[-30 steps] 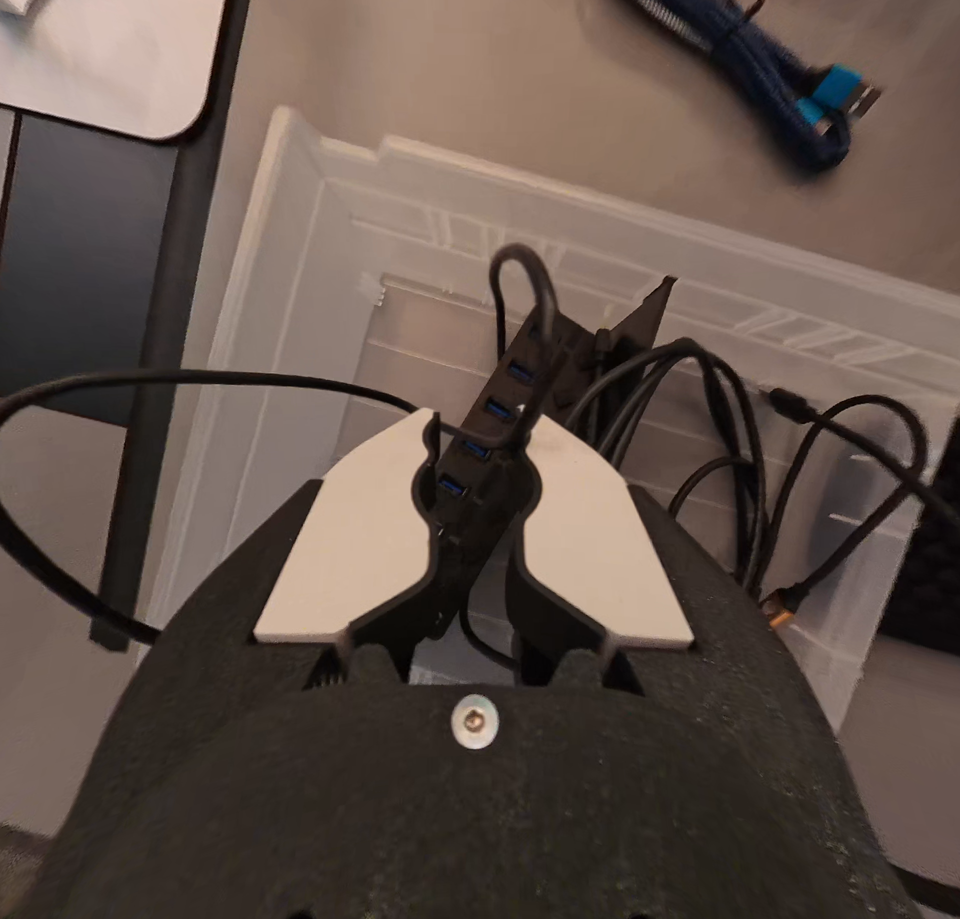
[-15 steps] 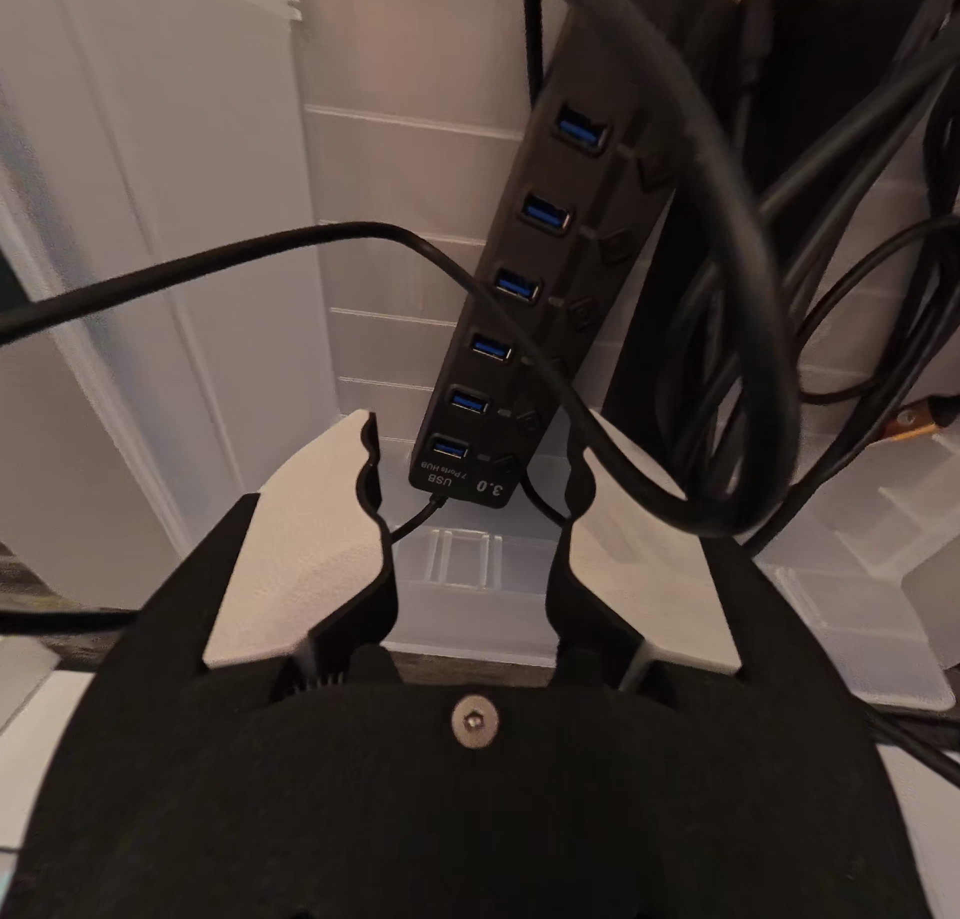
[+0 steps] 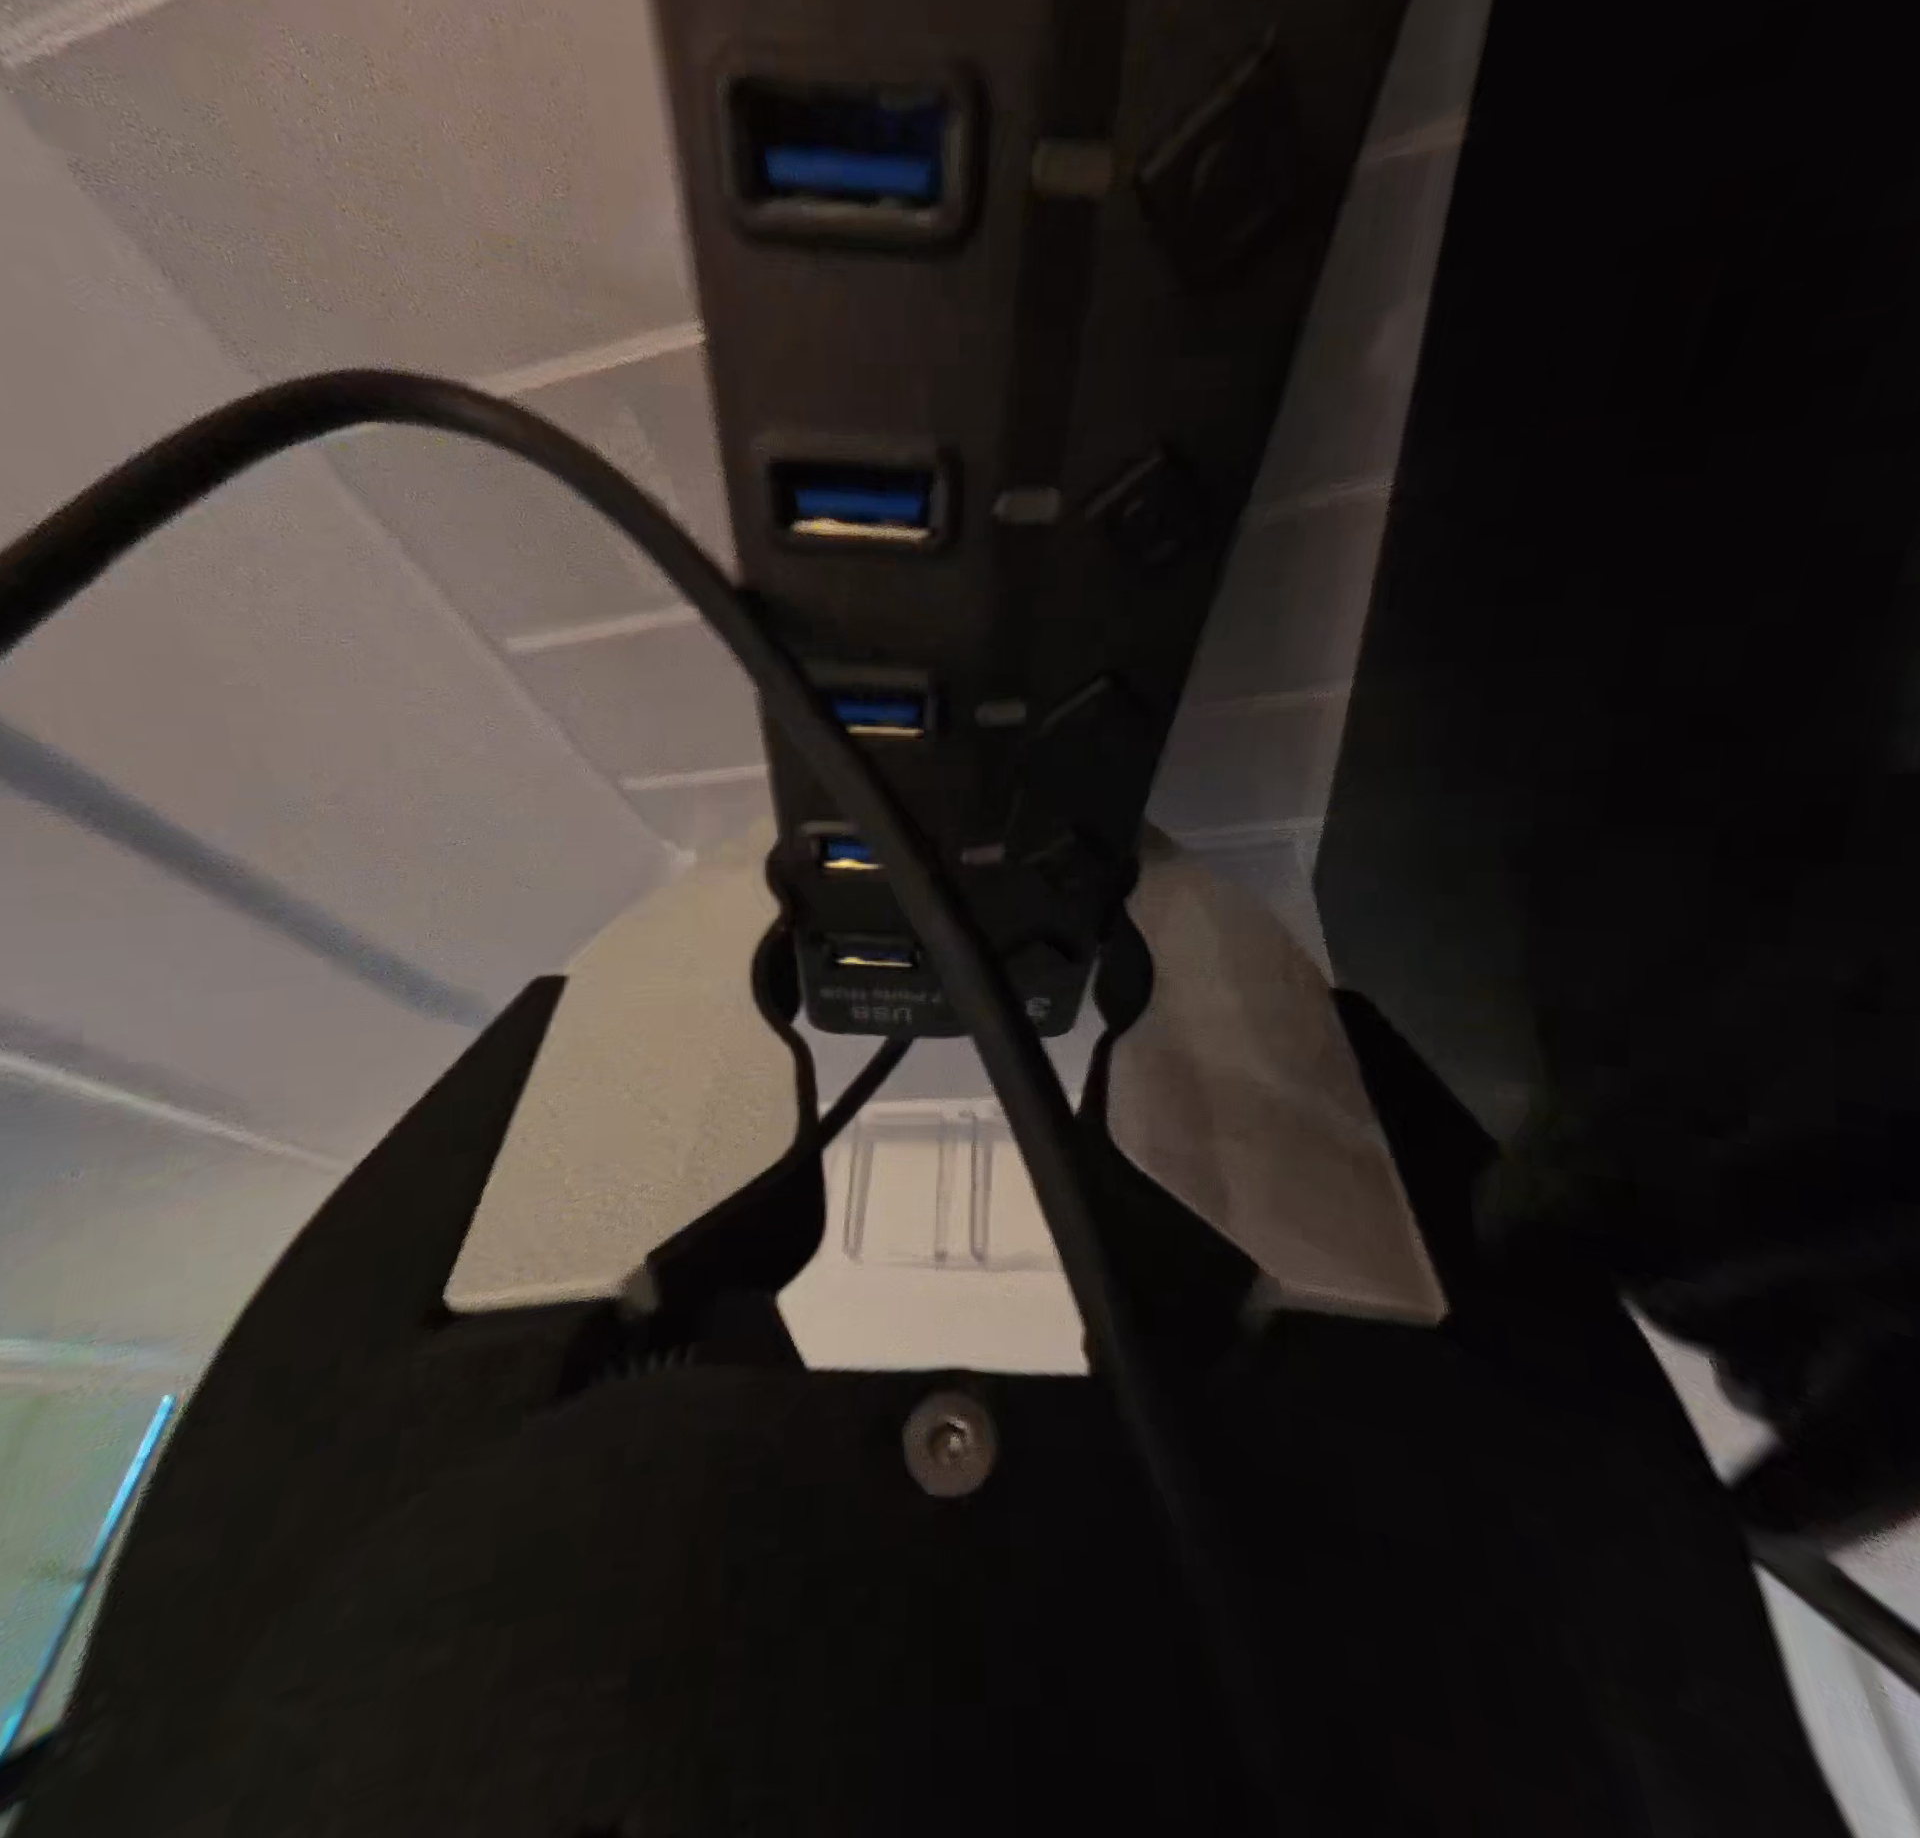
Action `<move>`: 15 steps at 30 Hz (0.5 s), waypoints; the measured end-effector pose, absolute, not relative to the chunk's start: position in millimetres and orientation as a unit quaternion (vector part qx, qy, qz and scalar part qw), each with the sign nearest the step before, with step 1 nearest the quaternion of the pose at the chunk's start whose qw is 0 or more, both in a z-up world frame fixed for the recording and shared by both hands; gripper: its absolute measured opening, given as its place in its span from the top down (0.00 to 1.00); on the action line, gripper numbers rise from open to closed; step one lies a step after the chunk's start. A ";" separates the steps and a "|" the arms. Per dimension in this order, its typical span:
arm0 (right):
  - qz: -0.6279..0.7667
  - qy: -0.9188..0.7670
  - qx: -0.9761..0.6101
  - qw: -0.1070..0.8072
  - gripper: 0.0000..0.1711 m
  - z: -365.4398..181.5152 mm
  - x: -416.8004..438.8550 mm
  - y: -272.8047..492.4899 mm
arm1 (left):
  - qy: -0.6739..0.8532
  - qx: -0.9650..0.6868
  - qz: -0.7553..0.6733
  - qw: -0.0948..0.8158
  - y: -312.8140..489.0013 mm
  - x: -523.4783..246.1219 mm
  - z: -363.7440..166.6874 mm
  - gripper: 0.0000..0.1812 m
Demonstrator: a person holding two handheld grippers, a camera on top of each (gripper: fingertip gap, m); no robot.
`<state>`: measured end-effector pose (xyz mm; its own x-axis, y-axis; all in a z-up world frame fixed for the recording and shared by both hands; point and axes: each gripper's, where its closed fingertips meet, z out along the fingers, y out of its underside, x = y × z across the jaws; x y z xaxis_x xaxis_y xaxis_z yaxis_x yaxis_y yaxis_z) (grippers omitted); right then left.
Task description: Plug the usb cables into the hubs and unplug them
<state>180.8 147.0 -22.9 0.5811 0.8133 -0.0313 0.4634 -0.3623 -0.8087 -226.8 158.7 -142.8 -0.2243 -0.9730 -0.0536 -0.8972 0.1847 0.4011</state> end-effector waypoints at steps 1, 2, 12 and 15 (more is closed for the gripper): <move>0.220 -0.402 -0.796 0.396 0.81 -23.9 180.6 147.0 | -0.766 0.609 -0.181 0.098 160.5 -225.5 -145.6 0.71; 0.221 -0.403 -0.796 0.394 0.81 -24.8 179.8 146.5 | -0.767 0.610 -0.178 0.094 160.4 -224.9 -147.0 0.71; 0.227 -0.404 -0.795 0.392 0.81 -25.1 178.2 146.1 | -0.745 0.632 -0.209 0.031 169.1 -221.0 -110.7 0.71; 0.232 -0.405 -0.792 0.394 0.81 -22.3 177.2 144.6 | -0.730 0.643 -0.229 0.025 169.1 -218.7 -83.5 0.71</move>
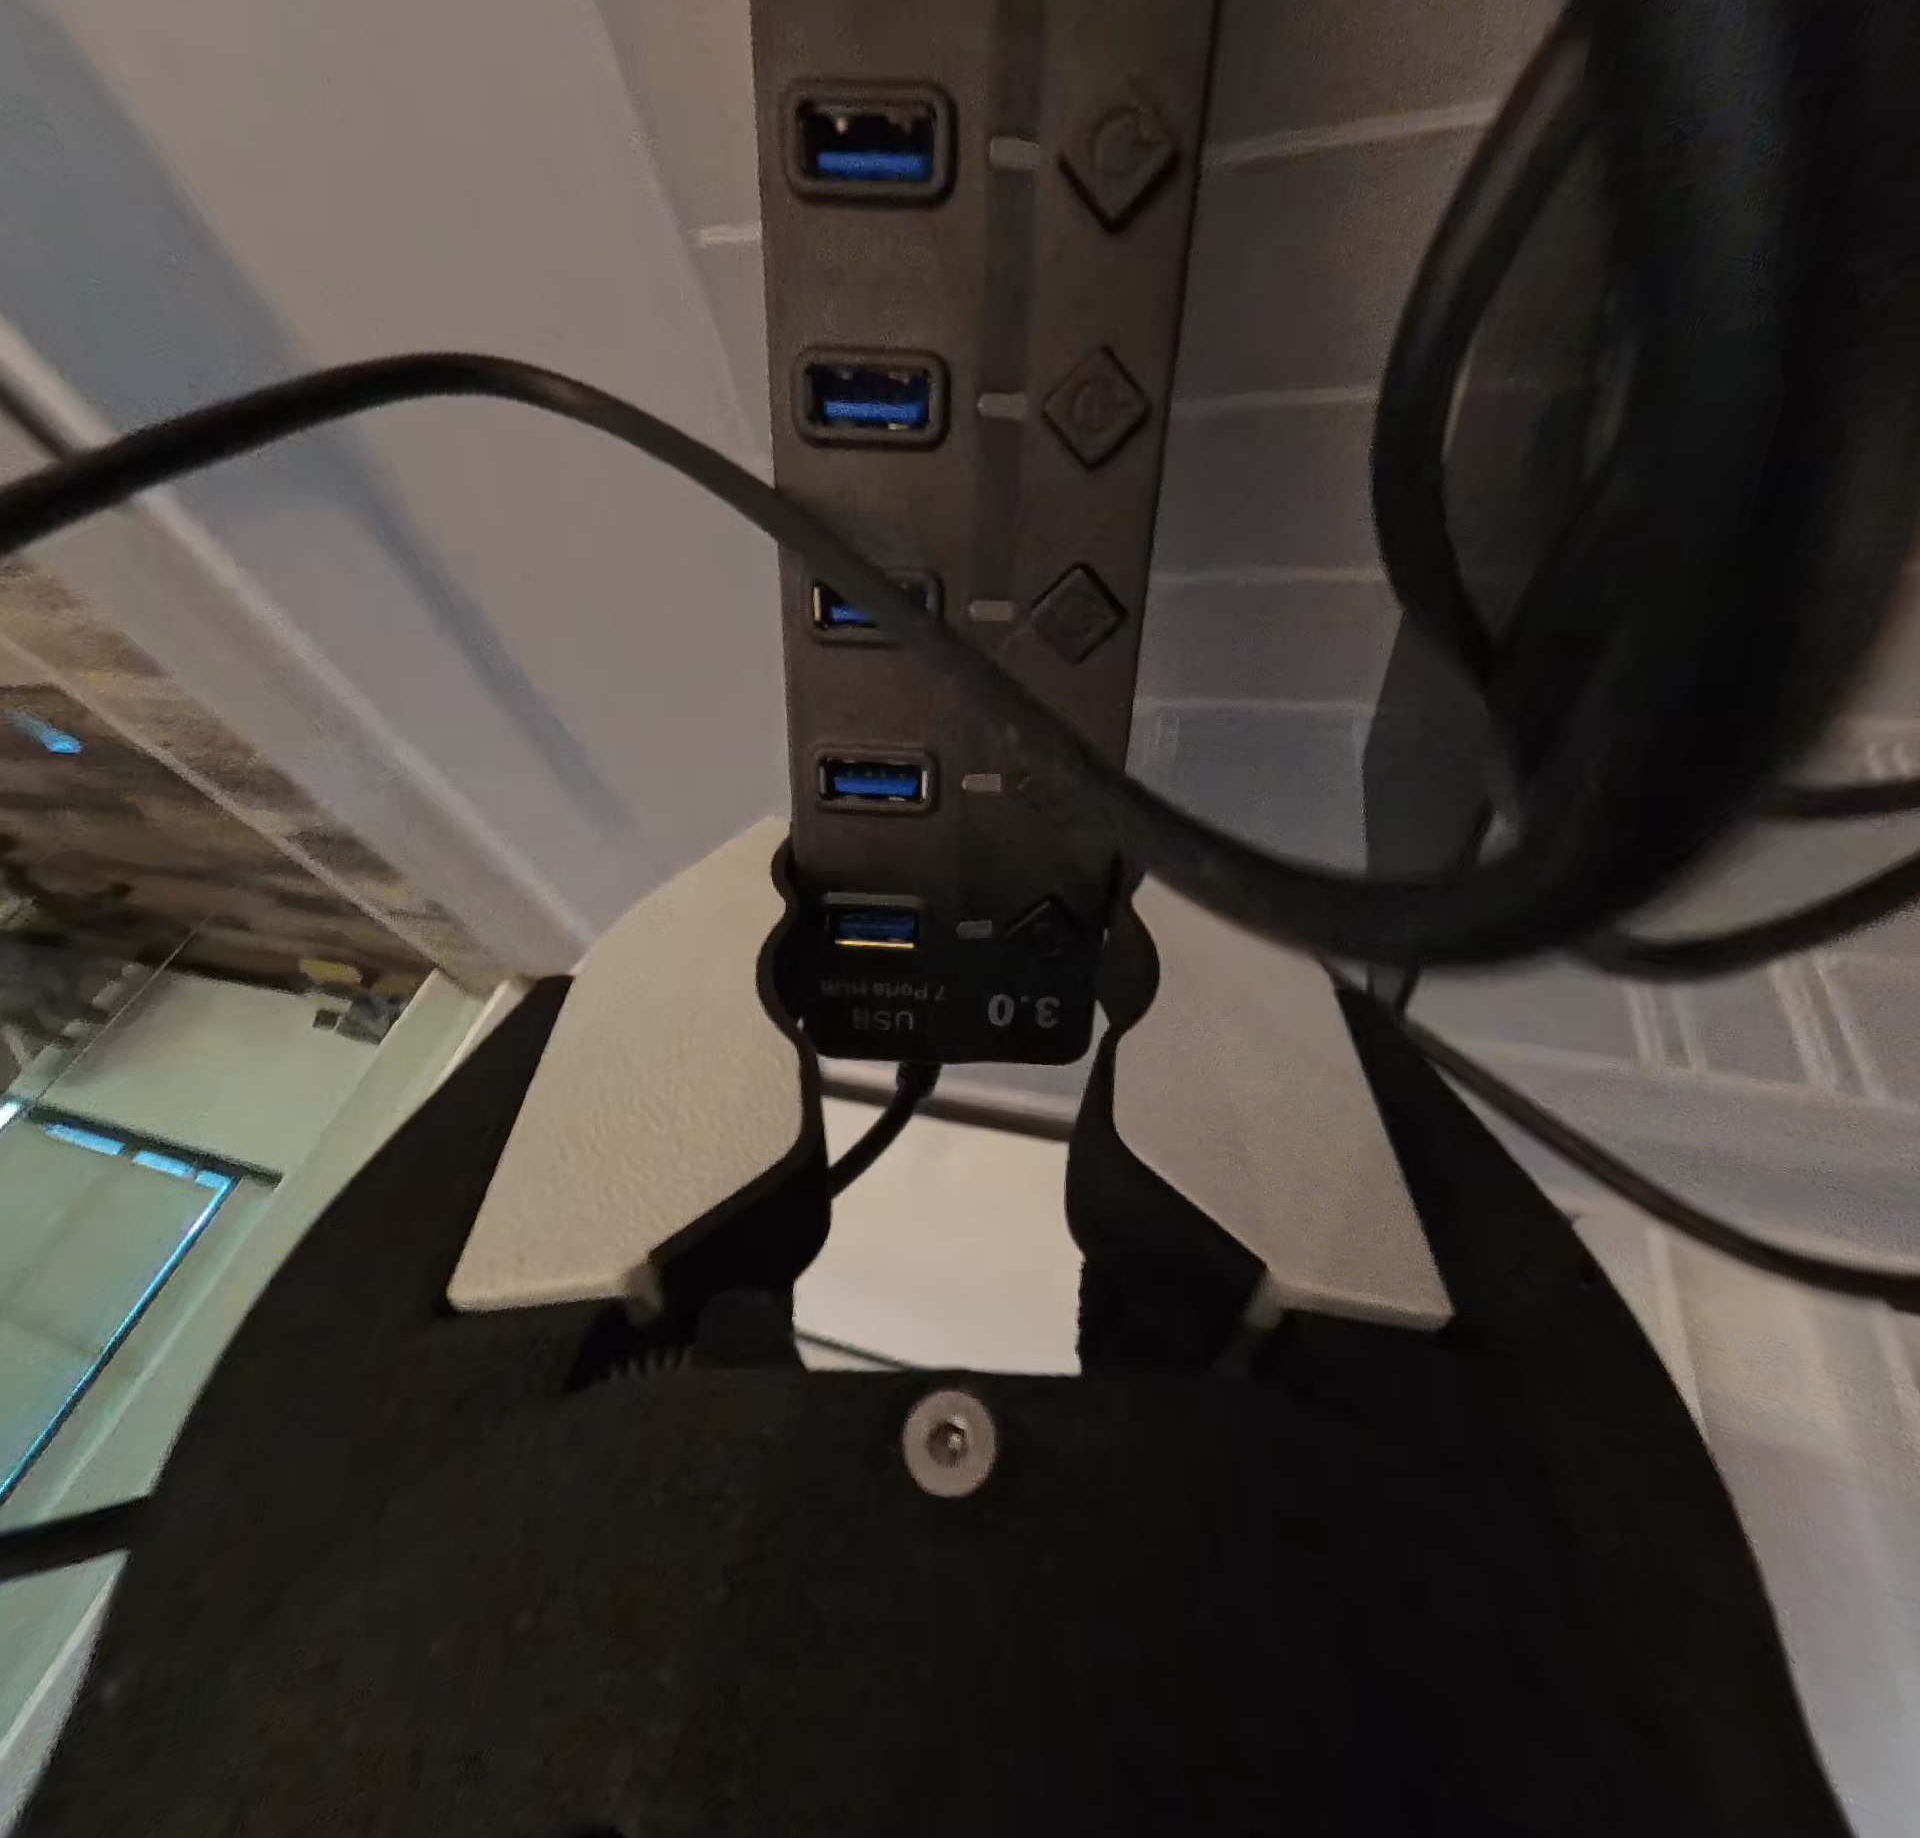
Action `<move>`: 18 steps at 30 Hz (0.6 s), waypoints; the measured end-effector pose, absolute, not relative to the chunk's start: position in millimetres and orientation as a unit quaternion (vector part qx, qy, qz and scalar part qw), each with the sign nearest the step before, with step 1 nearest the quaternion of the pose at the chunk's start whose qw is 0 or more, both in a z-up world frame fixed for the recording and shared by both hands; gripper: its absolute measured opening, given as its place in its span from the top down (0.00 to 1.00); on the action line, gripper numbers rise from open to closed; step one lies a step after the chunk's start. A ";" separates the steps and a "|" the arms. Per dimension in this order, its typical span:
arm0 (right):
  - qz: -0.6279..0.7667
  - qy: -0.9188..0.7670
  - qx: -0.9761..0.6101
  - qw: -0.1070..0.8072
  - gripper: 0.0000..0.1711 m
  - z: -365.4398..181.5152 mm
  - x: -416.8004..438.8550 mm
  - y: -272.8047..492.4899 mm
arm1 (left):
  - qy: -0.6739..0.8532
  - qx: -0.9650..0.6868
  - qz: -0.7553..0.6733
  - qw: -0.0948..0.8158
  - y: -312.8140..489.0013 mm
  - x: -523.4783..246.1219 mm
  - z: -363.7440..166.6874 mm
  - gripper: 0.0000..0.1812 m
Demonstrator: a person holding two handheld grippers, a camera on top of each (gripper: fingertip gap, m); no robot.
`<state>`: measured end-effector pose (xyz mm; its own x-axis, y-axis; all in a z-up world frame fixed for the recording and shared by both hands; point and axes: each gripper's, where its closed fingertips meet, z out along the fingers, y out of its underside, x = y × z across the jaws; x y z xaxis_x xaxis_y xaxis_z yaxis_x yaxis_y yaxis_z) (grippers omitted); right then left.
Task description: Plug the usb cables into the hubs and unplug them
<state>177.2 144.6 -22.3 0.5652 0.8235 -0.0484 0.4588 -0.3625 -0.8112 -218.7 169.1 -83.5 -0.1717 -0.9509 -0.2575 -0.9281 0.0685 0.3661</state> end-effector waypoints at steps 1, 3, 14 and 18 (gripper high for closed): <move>0.232 -0.406 -0.791 0.394 0.81 -20.9 177.0 143.8 | -0.727 0.640 -0.245 0.027 169.6 -220.9 -73.9 0.71; 0.231 -0.408 -0.788 0.400 0.81 -17.2 177.3 142.6 | -0.720 0.632 -0.284 0.032 171.1 -225.9 -55.1 0.71; 0.271 -0.412 -0.757 0.429 0.81 13.9 172.9 127.4 | -0.660 0.611 -0.437 0.023 152.2 -220.5 61.6 0.71; 0.301 -0.417 -0.734 0.443 0.81 22.0 161.5 121.0 | -0.635 0.613 -0.470 0.000 134.1 -201.8 118.3 0.71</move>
